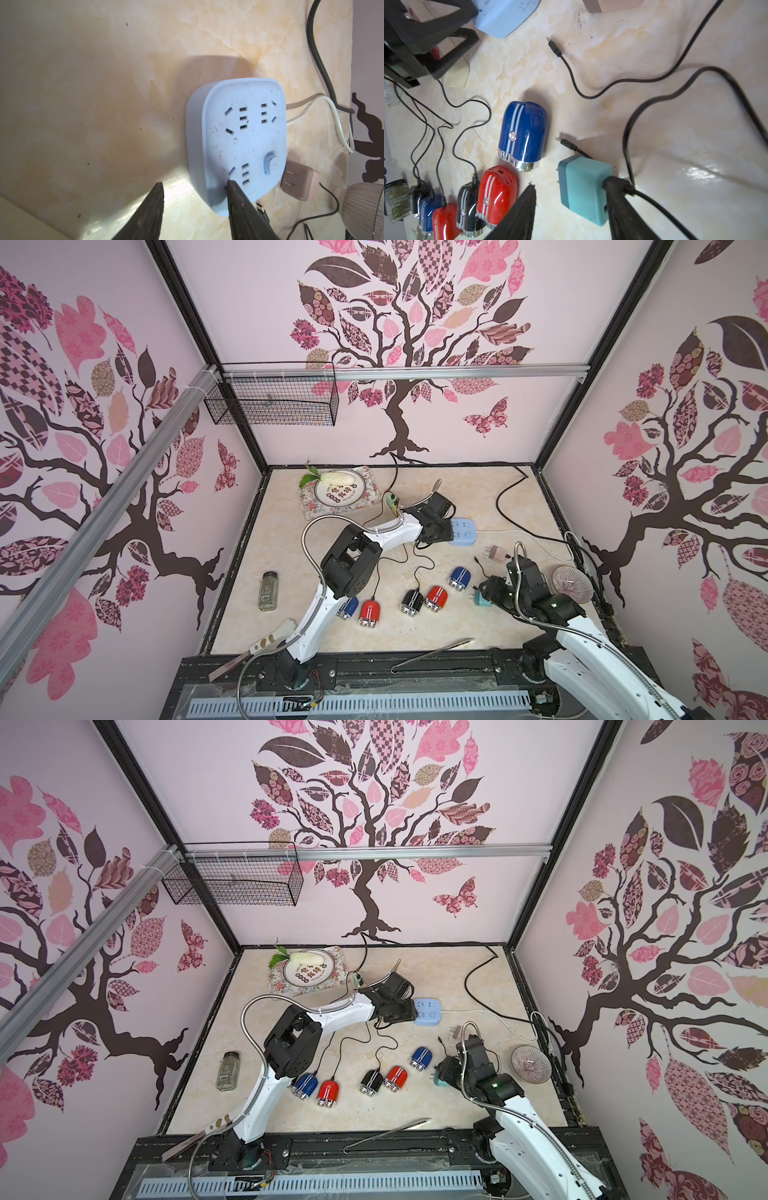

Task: Unplug the electric shaver
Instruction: Place the plug at the center of the board.

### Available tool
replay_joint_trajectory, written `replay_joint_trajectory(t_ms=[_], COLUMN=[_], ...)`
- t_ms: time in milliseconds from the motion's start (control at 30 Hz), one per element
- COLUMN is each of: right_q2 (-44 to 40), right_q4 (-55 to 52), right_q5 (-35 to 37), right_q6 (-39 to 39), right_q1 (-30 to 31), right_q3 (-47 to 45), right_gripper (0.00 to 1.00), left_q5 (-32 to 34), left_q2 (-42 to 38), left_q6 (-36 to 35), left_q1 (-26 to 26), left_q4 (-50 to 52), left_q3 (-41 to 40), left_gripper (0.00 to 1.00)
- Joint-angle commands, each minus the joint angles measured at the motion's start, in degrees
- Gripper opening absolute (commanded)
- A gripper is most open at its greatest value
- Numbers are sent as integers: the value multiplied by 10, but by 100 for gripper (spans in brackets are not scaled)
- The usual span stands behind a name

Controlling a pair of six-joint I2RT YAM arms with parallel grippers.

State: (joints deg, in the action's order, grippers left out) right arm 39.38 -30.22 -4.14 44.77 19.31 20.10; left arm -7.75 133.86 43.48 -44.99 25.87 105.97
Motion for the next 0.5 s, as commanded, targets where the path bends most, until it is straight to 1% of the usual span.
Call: replay_joint_trajectory(t_ms=[0,233,467], right_q2=[3,14,-20], right_q4=[3,4,-7], right_q5=[16,16,9], right_q6=[-3,-4,-14], right_q1=[-3,-3,-3], right_q3=[2,5,34], right_gripper=[57,58,59], left_q5=[9,10,12], left_q2=[-25,-26,-35], left_q6=[-15,-25,-35], left_q1=[-6,-11,-12], left_q4=[15,32,45], left_q3=[28,48,75], left_gripper=[51,54,56])
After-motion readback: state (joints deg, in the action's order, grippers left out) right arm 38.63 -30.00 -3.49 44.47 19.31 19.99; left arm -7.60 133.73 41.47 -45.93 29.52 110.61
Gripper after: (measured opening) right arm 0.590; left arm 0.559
